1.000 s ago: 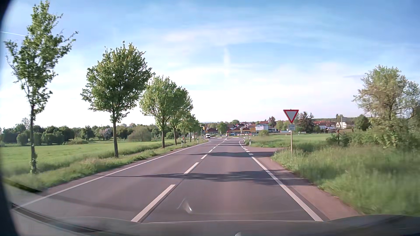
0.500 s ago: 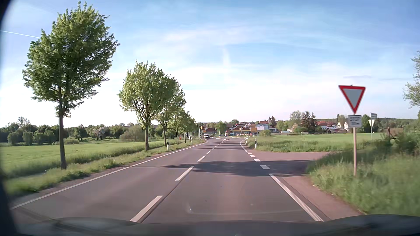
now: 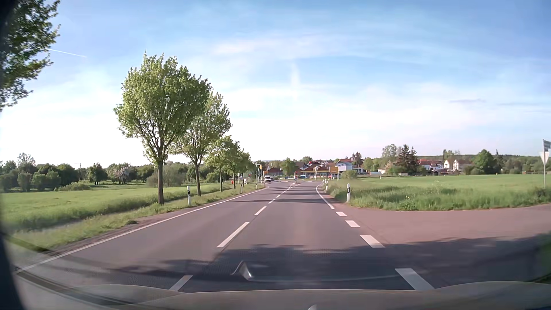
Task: Follow the waypoints while adhering to traffic rules and regulations
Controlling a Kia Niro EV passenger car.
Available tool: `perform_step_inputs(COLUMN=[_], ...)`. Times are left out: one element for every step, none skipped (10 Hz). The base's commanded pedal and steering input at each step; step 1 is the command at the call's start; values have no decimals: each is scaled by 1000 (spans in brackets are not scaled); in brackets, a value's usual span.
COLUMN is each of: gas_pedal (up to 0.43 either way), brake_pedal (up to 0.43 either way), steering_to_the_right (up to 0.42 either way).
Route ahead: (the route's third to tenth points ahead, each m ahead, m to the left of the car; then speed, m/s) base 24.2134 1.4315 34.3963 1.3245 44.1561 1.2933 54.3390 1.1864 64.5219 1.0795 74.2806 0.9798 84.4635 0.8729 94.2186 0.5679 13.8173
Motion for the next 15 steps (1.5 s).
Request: perform_step_inputs(gas_pedal=[0,0,0,0,0,0,0,0,0,0,0,0,0,0,0], brake_pedal=[201,195,201,201,201,201,201,201,201,201,201,201,201,201,201], steering_to_the_right=[1,1,1,1,1,1,1,1,1,2,3,4,4,4,4])
